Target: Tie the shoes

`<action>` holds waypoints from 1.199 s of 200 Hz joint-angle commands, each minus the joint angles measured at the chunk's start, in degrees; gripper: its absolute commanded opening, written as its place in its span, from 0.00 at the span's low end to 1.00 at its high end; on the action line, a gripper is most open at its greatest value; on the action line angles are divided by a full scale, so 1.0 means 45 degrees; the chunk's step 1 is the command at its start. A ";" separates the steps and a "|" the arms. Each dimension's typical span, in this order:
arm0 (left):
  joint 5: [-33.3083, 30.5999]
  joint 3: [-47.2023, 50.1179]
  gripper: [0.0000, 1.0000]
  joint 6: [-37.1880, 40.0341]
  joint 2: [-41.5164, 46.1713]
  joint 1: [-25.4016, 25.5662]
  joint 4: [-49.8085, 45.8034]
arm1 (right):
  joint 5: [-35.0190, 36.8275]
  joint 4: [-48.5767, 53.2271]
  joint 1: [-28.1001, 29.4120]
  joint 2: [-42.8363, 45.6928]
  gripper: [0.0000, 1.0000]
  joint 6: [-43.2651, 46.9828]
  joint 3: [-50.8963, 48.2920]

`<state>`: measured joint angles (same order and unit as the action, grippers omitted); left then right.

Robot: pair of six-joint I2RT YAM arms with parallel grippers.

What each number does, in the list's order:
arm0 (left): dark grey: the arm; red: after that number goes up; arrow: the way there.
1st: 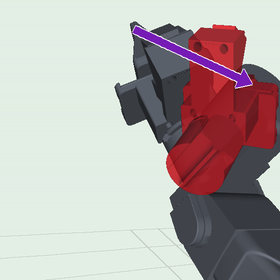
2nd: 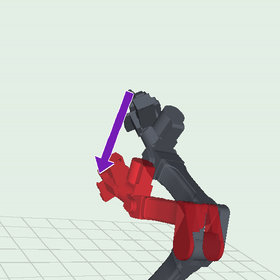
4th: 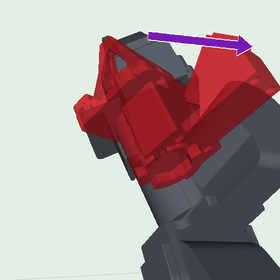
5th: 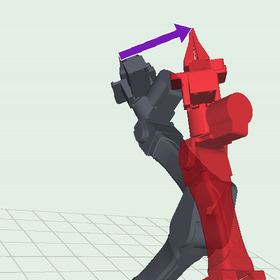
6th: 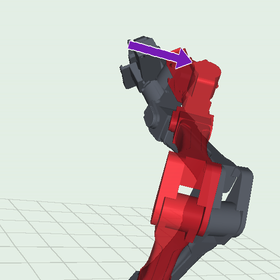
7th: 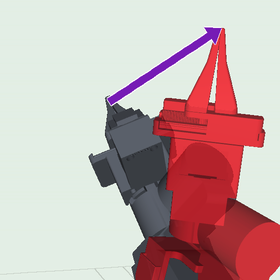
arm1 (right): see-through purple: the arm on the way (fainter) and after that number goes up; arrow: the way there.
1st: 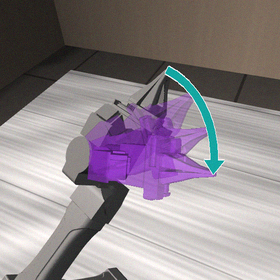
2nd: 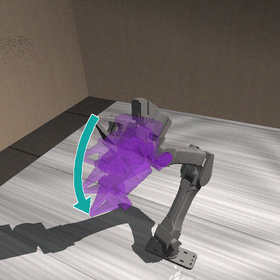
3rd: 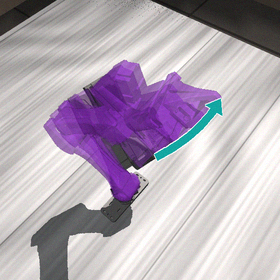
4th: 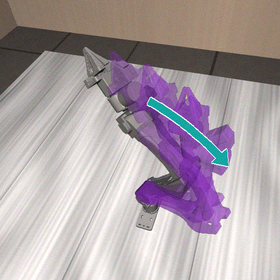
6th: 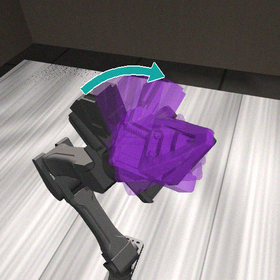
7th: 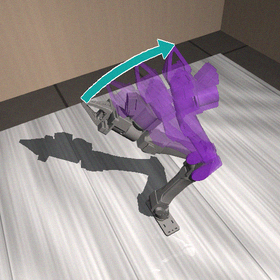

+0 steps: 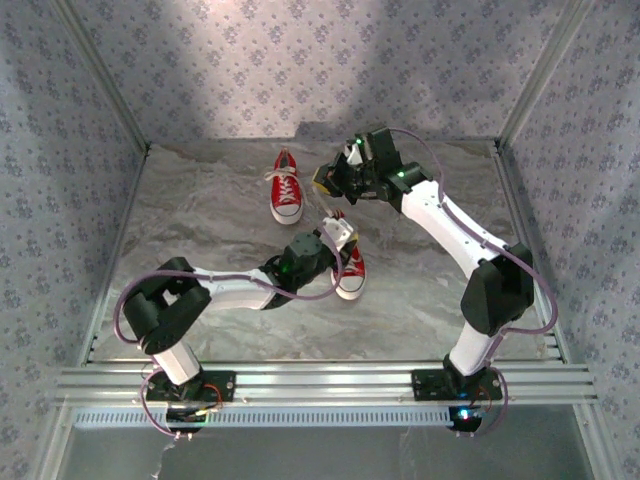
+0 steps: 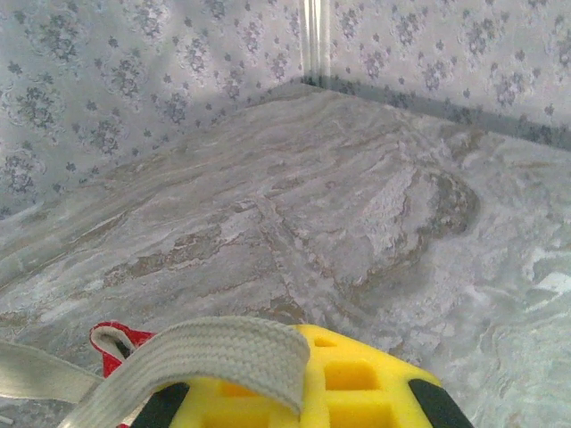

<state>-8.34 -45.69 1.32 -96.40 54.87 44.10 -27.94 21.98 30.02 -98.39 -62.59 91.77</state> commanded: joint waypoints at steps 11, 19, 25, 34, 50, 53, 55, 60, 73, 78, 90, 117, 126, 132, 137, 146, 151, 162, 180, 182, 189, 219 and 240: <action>-0.0010 -0.0661 0.00 0.1183 -0.0485 0.0075 0.0298 | -0.0294 0.0080 0.0165 0.0300 0.00 -0.0174 0.0150; -0.0157 -0.0893 0.00 0.1405 -0.0578 0.0101 -0.0074 | -0.0293 0.0077 0.0198 0.0291 0.00 -0.0179 0.0149; -0.0401 -0.1117 0.00 0.1561 -0.0637 0.0144 -0.0484 | -0.0286 0.0095 0.0206 0.0292 0.00 -0.0169 0.0169; -0.0872 -0.1448 0.00 0.1855 -0.0704 0.0251 -0.1172 | -0.0293 0.0149 0.0236 0.0308 0.00 -0.0140 0.0210; -0.2058 -0.1836 0.00 0.2485 -0.0692 0.0559 -0.2181 | -0.0212 0.0305 0.0253 0.0336 0.00 -0.0034 0.0290; -0.2279 -0.1872 0.00 0.2644 -0.0673 0.0614 -0.2358 | -0.0194 0.0335 0.0249 0.0350 0.00 -0.0005 0.0308; -0.2393 -0.1915 0.00 0.2716 -0.0654 0.0657 -0.2460 | -0.0181 0.0347 0.0259 0.0368 0.00 0.0010 0.0310; -0.2710 -0.1998 0.00 0.2901 -0.0603 0.0755 -0.2777 | -0.0148 0.0383 0.0252 0.0375 0.00 0.0040 0.0330; -0.3425 -0.2212 0.00 0.3173 -0.0517 0.0944 -0.3556 | -0.0096 0.0446 0.0242 0.0418 0.00 0.0099 0.0330; -0.3546 -0.2307 0.00 0.3251 -0.0466 0.0991 -0.3916 | -0.0099 0.0458 0.0251 0.0419 0.00 0.0119 0.0320; -0.4035 -0.2399 0.00 0.3347 -0.0386 0.1121 -0.4456 | -0.0099 0.0478 0.0239 0.0419 0.00 0.0123 0.0350; -0.4597 -0.2965 0.00 0.3387 -0.0446 0.1166 -0.6184 | -0.0118 0.0448 0.0259 0.0372 0.00 0.0119 0.0403; -0.4887 -0.3239 0.00 0.3435 -0.0537 0.1166 -0.6773 | -0.0137 0.0453 0.0254 0.0356 0.00 0.0109 0.0427; -0.5036 -0.3426 0.00 0.3474 -0.0596 0.1180 -0.7138 | -0.0137 0.0451 0.0262 0.0328 0.00 0.0138 0.0447; -0.5170 -0.3585 0.00 0.3509 -0.0640 0.1181 -0.7459 | -0.0148 0.0448 0.0266 0.0323 0.00 0.0138 0.0464; -0.5362 -0.3959 0.00 0.3551 -0.0747 0.1185 -0.8159 | -0.0138 0.0477 0.0268 0.0319 0.00 0.0138 0.0467; -0.5430 -0.4162 0.00 0.3554 -0.0812 0.1185 -0.8521 | -0.0133 0.0473 0.0274 0.0316 0.00 0.0136 0.0467; -0.5781 -0.4627 0.00 0.3535 -0.0954 0.1185 -0.9373 | -0.0120 0.0487 0.0260 0.0314 0.00 0.0153 0.0486; -0.6054 -0.5222 0.00 0.3368 -0.1077 0.1185 -1.0504 | -0.0069 0.0545 0.0249 0.0321 0.00 0.0196 0.0506; -0.6056 -0.5267 0.00 0.3336 -0.1087 0.1185 -1.0591 | -0.0077 0.0546 0.0249 0.0321 0.00 0.0187 0.0506; -0.6057 -0.5413 0.00 0.3248 -0.1112 0.1185 -1.0977 | -0.0079 0.0558 0.0240 0.0309 0.00 0.0200 0.0506; -0.6138 -0.5957 0.00 0.3105 -0.1466 0.1185 -1.2151 | -0.0078 0.0609 0.0194 0.0296 0.00 0.0251 0.0506; -0.6267 -0.6448 0.00 0.3201 -0.1956 0.1185 -1.2892 | -0.0118 0.0595 0.0155 0.0252 0.00 0.0253 0.0506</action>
<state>-34.41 -71.48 16.01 -102.59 60.03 -6.46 -27.92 23.53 30.89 -98.24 -62.37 92.18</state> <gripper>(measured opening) 0.061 0.052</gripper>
